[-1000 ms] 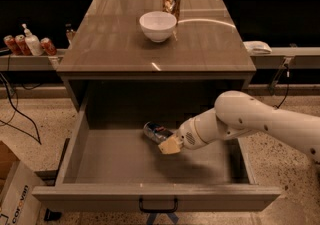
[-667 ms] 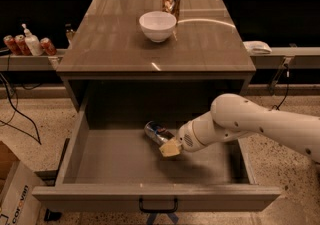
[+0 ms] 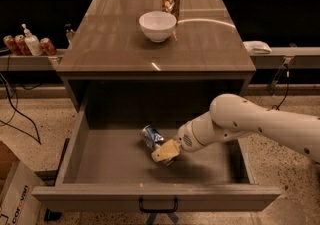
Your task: Place redbull can into top drawer
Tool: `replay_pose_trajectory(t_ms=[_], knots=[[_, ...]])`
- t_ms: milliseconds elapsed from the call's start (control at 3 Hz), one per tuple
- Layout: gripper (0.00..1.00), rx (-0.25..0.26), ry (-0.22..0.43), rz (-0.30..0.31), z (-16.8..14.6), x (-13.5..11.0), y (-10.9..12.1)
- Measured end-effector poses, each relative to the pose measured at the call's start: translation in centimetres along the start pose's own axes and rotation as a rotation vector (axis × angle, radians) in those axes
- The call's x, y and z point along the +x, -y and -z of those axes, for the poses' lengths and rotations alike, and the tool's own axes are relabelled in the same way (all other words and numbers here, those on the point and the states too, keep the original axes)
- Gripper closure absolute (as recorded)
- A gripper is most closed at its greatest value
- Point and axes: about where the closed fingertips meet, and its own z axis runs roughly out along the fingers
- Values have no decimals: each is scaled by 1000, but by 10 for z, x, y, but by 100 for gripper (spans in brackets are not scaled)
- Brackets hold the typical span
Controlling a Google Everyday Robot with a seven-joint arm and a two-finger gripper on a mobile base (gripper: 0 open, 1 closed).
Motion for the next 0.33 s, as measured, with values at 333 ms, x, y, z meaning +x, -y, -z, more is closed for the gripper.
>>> replay_pose_trajectory(t_ms=[333], knots=[[0,-1,-1,1,-1,0,-1]])
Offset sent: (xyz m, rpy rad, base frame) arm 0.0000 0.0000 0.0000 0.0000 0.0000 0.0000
